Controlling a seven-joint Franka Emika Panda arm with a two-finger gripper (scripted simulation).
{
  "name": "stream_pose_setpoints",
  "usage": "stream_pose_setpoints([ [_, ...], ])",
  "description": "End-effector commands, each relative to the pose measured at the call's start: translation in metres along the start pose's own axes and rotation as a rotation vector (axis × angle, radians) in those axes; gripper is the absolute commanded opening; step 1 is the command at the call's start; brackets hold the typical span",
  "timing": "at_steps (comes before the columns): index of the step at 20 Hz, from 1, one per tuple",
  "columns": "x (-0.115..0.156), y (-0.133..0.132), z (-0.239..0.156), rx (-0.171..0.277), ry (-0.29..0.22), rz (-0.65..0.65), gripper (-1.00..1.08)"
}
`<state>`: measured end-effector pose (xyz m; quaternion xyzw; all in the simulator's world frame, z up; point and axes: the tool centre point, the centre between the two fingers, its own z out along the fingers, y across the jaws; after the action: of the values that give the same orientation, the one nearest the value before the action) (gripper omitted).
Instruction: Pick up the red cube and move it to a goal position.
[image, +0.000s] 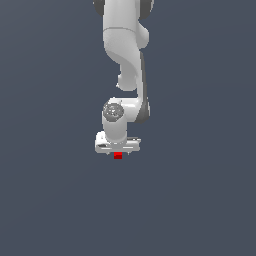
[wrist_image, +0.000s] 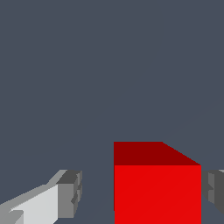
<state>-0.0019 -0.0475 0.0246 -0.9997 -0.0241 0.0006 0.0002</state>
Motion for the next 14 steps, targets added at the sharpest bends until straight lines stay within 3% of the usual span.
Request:
stream_pose_setpoints([
  [1, 0.0011, 0.0013, 0.0042, 0.0, 0.001, -0.002, 1.0],
  [3, 0.0014, 0.0016, 0.0047, 0.0, 0.001, -0.002, 1.0],
  [4, 0.0014, 0.0016, 0.0047, 0.0, 0.001, -0.002, -1.0],
  [14, 0.0013, 0.0013, 0.0046, 0.0, 0.001, -0.003, -1.0],
])
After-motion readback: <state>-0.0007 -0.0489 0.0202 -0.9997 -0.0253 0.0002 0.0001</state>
